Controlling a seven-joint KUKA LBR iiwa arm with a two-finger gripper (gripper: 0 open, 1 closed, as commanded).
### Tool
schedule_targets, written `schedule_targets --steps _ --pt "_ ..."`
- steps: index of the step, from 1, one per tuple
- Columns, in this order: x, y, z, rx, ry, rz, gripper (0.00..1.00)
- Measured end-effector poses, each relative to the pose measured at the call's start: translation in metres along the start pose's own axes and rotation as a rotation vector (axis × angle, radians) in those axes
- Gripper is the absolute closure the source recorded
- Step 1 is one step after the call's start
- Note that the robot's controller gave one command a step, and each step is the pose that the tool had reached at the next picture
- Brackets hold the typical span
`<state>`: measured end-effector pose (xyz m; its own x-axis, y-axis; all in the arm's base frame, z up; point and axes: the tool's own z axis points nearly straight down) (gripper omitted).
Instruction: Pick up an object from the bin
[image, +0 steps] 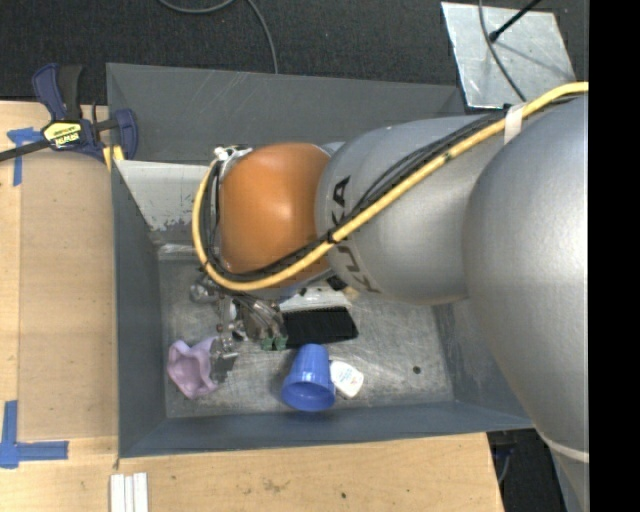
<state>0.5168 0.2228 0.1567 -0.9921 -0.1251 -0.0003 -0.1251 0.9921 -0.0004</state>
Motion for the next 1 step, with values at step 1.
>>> schedule_targets --steps 1 --pt "-0.0006 -0.0021 0.0325 -0.001 -0.007 -0.251 0.00"
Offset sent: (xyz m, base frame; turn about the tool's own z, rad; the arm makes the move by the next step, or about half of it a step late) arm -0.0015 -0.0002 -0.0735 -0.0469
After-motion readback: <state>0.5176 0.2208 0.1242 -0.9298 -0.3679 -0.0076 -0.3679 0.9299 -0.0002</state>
